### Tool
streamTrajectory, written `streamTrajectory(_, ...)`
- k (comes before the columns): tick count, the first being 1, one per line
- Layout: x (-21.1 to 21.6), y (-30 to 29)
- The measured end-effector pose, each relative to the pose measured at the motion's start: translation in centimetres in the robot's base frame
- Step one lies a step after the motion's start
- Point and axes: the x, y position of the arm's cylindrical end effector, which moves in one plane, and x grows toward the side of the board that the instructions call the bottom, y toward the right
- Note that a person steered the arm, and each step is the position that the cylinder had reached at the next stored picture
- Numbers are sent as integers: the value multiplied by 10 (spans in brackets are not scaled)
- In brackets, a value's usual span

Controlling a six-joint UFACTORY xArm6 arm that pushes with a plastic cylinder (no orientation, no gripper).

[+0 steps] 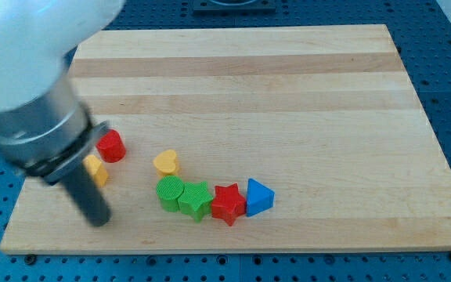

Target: Place the yellow hexagon to the left side of the yellow heart

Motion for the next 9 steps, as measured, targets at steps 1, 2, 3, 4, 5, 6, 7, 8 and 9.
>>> streamTrajectory(1, 3, -50)
streamTrajectory(2, -44, -51)
streamTrajectory(3, -91, -14)
streamTrajectory(4, -105, 25)
streamTrajectory(5, -78, 21)
streamTrajectory(6, -57, 15)
streamTrajectory(7, -61, 27)
streamTrajectory(8, -92, 47)
streamTrajectory(9, -119, 47)
